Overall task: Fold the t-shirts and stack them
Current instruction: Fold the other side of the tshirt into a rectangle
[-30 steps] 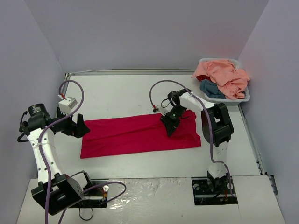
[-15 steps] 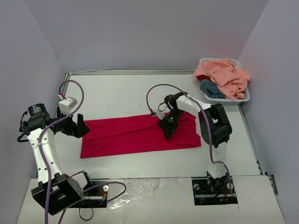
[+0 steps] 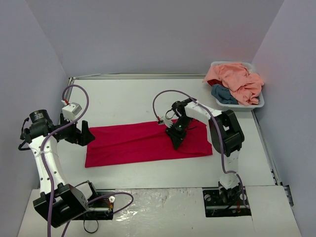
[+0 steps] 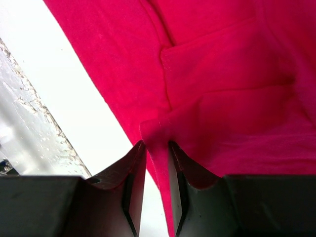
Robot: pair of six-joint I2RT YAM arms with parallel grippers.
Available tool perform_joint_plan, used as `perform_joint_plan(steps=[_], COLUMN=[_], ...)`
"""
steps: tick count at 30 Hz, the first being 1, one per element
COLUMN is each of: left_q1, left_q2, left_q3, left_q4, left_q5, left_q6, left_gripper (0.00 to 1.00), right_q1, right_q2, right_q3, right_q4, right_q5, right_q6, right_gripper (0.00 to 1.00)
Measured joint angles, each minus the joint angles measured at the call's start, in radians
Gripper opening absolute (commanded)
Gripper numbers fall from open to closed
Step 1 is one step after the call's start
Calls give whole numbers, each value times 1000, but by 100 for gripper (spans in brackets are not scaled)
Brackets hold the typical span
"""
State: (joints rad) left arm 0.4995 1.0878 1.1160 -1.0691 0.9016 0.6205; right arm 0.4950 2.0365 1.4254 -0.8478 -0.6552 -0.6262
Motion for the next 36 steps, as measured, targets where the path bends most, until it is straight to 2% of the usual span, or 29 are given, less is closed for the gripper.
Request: perform_joint_plan(steps=[9,13,14,18,23,29,36], left_q1=[0,0,0,0,0,0,0], left_q2=[0,0,0,0,0,0,0], left_q3=[0,0,0,0,0,-2,-2], left_q4=[0,0,0,0,1,1,1], left_q5=[0,0,0,-4,-5,-6,-6], left_q6=[1,1,1,1,1,0,0], left_gripper=[93,99,94,94,94,94,94], right_q1=[18,22,23,24,24,17,-26], right_q2=[0,0,0,0,-11,-66,-84], right_q3=[-10,-10,-10,-11,-11,-10,-8], right_q4=[1,1,1,0,-2,-11,-22], right_q5=[0,0,0,5,28,68,93], right_q6=[1,1,0,1,4,3,-5], right_gripper=[25,25,25,25,30,29,13])
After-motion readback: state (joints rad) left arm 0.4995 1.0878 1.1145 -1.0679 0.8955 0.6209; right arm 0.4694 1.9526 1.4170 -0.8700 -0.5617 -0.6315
